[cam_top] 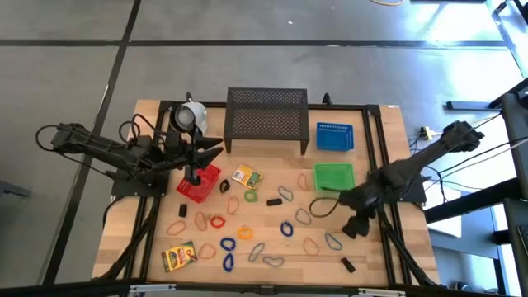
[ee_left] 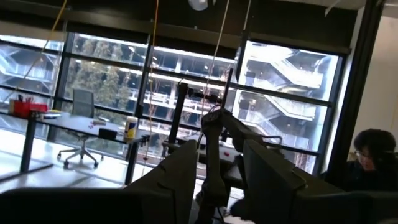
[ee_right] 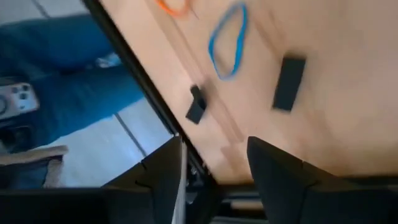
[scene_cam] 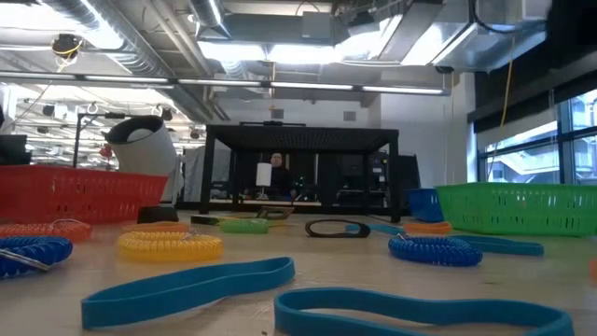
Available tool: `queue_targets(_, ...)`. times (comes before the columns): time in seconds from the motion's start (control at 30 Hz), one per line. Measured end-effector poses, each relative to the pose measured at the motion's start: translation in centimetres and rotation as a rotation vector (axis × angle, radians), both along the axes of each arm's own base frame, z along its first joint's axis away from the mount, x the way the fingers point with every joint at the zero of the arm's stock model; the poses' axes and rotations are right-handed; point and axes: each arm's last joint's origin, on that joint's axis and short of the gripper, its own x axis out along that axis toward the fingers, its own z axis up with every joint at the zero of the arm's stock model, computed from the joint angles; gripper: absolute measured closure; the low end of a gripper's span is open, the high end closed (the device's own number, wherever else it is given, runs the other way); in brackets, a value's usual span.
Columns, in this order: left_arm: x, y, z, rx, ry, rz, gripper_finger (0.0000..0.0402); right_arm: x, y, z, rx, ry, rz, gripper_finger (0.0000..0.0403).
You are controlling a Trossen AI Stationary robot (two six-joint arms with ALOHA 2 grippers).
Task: Pick & Place Office Desk Supplies
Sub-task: Put the black rubber band into the blue bin
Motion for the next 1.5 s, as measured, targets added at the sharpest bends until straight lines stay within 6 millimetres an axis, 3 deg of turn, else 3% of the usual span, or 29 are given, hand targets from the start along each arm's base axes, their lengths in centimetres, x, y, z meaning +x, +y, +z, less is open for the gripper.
queue_targets(0.17, -0.3, 0.1, 0.5, 0.031, -0.012, 0.013, 0.0274, 1.0, 2.5, -2.5, -0.037, 0.147, -0.049, 0.0186)
queue_targets(0.4, -0.6, 0.1, 0.7, 0.082, -0.011, 0.033, 0.0274, 2.1, 3.4, -6.1, -0.224, 0.245, -0.108, 0.0139)
queue_targets(0.7, -0.7, 0.2, 0.8, 0.082, -0.017, 0.035, 0.0274, 2.7, 3.8, -9.3, -0.348, 0.316, -0.067, 0.0145)
queue_targets(0.97, -0.7, 0.2, 0.8, 0.081, -0.017, 0.035, 0.0274, 2.8, 3.9, -10.4, -0.377, 0.349, -0.031, 0.0207)
queue_targets(1.33, -0.7, 0.2, 0.8, 0.061, -0.022, 0.028, 0.0274, 2.3, 4.3, -9.8, -0.343, 0.338, -0.002, 0.0388)
queue_targets(1.5, -0.9, 0.2, 1.0, 0.046, -0.051, 0.015, 0.0274, 1.7, 4.7, -7.1, -0.272, 0.251, 0.002, 0.0382)
